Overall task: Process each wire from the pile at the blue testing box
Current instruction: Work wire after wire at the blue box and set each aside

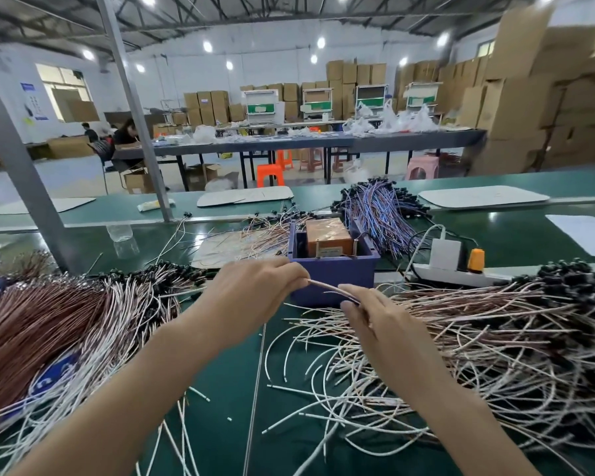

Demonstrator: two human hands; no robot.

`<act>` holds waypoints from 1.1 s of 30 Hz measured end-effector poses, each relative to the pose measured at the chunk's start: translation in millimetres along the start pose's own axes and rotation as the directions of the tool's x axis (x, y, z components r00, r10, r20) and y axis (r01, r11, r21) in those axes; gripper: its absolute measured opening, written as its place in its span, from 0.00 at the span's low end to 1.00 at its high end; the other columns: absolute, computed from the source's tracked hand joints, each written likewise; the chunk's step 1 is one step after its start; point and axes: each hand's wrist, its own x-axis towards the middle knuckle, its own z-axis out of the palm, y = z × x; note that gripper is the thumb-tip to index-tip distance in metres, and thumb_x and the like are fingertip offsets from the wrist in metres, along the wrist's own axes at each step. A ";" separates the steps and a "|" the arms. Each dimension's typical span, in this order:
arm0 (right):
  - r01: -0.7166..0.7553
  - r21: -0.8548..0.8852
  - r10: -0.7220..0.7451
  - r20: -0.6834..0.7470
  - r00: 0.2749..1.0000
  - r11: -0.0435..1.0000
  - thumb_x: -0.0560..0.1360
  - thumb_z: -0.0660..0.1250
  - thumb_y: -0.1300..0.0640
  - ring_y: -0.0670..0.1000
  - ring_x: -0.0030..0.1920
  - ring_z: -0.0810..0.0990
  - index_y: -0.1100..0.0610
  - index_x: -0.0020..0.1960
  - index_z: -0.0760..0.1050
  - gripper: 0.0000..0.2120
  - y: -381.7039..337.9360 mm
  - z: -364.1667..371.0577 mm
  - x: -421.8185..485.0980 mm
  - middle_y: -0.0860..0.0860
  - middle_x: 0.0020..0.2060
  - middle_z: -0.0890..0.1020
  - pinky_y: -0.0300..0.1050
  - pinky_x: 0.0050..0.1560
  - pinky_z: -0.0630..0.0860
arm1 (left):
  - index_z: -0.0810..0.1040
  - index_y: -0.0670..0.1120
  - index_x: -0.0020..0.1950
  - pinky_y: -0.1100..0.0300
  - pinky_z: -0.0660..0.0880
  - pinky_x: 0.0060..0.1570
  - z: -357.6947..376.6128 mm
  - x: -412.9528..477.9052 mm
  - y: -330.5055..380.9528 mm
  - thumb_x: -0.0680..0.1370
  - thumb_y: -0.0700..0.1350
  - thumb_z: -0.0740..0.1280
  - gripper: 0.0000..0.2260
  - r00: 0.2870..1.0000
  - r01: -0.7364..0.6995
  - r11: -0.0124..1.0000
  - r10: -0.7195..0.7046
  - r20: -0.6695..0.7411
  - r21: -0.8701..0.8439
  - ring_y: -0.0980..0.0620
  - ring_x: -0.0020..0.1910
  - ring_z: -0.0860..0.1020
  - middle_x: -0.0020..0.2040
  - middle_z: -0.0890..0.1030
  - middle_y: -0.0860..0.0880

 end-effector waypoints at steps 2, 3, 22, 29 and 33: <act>-0.021 0.187 0.025 -0.019 1.000 0.982 0.84 0.50 0.40 0.40 0.37 0.78 0.45 0.64 0.75 0.20 -8.0 6.1 3.7 0.36 0.41 0.80 0.35 0.36 0.72 | 0.79 0.52 0.63 0.53 0.71 0.58 5.5 9.5 3.9 0.85 0.53 0.58 0.14 0.998 -0.057 0.987 0.059 -0.005 0.150 0.49 0.54 0.80 0.55 0.82 0.54; -0.056 0.269 0.067 -0.033 0.997 0.962 0.84 0.51 0.40 0.41 0.33 0.76 0.45 0.61 0.76 0.19 -10.4 8.7 7.3 0.36 0.34 0.78 0.34 0.32 0.69 | 0.80 0.51 0.62 0.52 0.68 0.60 9.3 12.8 5.5 0.84 0.52 0.60 0.13 0.996 -0.032 0.979 0.049 -0.076 0.201 0.47 0.56 0.78 0.55 0.81 0.51; -0.310 0.782 0.345 0.130 0.930 0.540 0.79 0.64 0.42 0.43 0.26 0.63 0.39 0.51 0.83 0.09 6.5 35.4 7.5 0.44 0.25 0.71 0.35 0.25 0.59 | 0.74 0.45 0.53 0.59 0.74 0.36 69.1 44.8 -17.0 0.86 0.46 0.57 0.08 0.469 0.050 -0.409 -0.796 0.383 -0.911 0.56 0.25 0.69 0.27 0.68 0.54; -0.397 0.900 0.659 0.189 0.728 0.180 0.83 0.63 0.51 0.45 0.23 0.58 0.49 0.54 0.84 0.11 23.0 46.2 19.7 0.47 0.26 0.64 0.37 0.24 0.56 | 0.66 0.46 0.37 0.63 0.69 0.28 136.0 9.2 11.2 0.85 0.49 0.56 0.17 0.515 0.335 0.017 -0.840 0.168 -0.942 0.53 0.26 0.66 0.26 0.66 0.52; -0.425 0.862 0.693 0.128 0.710 0.277 0.84 0.62 0.52 0.43 0.24 0.60 0.48 0.57 0.81 0.10 26.2 57.1 21.6 0.43 0.24 0.65 0.34 0.24 0.60 | 0.66 0.48 0.34 0.59 0.66 0.26 153.5 5.6 18.0 0.85 0.49 0.58 0.19 0.565 0.396 0.096 -0.809 0.160 -0.913 0.52 0.26 0.66 0.25 0.66 0.54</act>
